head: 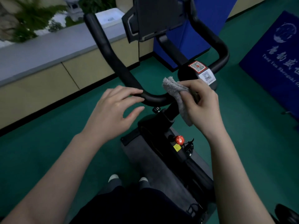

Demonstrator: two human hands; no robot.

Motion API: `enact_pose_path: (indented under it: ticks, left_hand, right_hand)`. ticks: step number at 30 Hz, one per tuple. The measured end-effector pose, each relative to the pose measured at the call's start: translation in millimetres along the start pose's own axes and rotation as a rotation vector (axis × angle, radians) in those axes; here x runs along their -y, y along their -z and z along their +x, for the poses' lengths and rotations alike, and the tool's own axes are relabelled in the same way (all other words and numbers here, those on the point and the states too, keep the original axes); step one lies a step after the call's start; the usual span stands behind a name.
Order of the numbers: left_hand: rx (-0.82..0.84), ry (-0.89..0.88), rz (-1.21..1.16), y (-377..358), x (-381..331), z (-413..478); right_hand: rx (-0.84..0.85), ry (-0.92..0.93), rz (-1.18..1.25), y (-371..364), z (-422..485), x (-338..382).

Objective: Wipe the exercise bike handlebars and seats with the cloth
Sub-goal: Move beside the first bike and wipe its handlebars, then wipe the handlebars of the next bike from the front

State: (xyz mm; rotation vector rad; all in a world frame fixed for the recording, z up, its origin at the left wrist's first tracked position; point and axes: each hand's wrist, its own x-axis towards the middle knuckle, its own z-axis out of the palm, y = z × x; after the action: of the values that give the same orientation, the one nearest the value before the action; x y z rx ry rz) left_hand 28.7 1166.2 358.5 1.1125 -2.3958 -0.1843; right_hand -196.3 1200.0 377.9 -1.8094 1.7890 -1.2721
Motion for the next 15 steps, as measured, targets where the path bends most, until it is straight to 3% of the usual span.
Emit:
enact_pose_path:
  ticks: [15]
  left_hand:
    - [0.145, 0.525, 0.219, 48, 37, -173]
  right_hand:
    - [0.337, 0.150, 0.135, -88, -41, 85]
